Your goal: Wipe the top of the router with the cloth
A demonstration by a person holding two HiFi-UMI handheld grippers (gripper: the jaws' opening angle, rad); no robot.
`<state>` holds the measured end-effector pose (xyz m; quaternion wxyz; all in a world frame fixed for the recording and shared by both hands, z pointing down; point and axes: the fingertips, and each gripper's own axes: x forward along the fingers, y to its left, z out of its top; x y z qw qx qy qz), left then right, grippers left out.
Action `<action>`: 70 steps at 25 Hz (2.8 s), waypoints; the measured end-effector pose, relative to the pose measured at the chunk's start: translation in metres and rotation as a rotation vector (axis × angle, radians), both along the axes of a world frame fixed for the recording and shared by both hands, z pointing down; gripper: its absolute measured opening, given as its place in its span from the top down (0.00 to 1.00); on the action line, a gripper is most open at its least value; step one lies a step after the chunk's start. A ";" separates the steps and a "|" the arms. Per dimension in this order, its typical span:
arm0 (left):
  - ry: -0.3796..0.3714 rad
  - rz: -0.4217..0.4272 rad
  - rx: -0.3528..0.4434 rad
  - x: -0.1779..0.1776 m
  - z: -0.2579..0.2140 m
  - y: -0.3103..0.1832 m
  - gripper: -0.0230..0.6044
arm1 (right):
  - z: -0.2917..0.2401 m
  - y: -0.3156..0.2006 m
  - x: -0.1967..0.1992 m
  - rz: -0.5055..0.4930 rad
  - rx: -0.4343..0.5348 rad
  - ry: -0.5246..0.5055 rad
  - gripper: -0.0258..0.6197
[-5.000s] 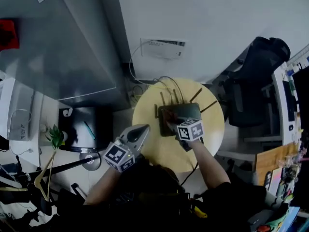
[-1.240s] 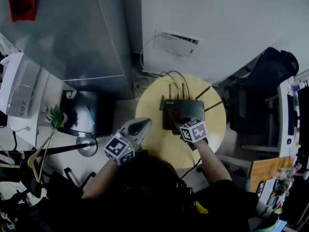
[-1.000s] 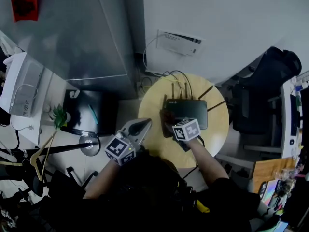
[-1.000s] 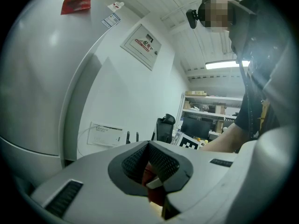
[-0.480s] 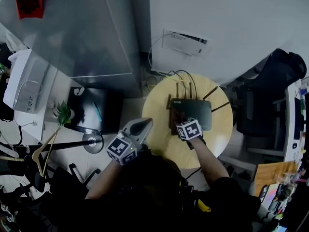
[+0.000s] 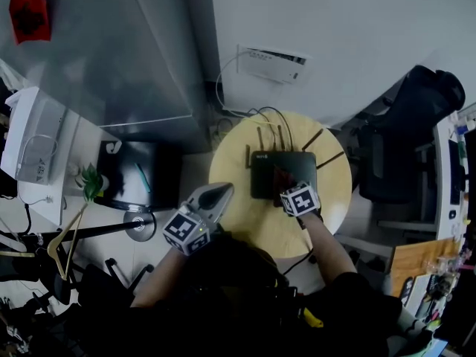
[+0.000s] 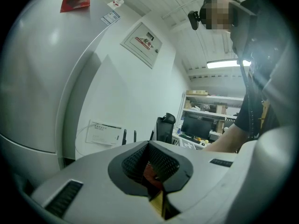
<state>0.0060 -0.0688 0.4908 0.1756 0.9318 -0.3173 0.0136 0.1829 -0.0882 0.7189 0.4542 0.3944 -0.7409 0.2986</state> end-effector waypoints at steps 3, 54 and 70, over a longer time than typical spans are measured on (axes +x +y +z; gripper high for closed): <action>-0.001 0.019 0.009 0.010 -0.001 0.001 0.97 | -0.006 -0.003 0.012 0.012 0.022 0.013 0.86; 0.019 -0.018 0.012 0.002 -0.007 0.014 0.97 | -0.068 -0.037 0.053 -0.150 0.259 0.193 0.86; 0.035 -0.293 -0.032 -0.091 0.001 0.019 0.97 | -0.052 -0.097 -0.078 -0.820 0.365 0.581 0.86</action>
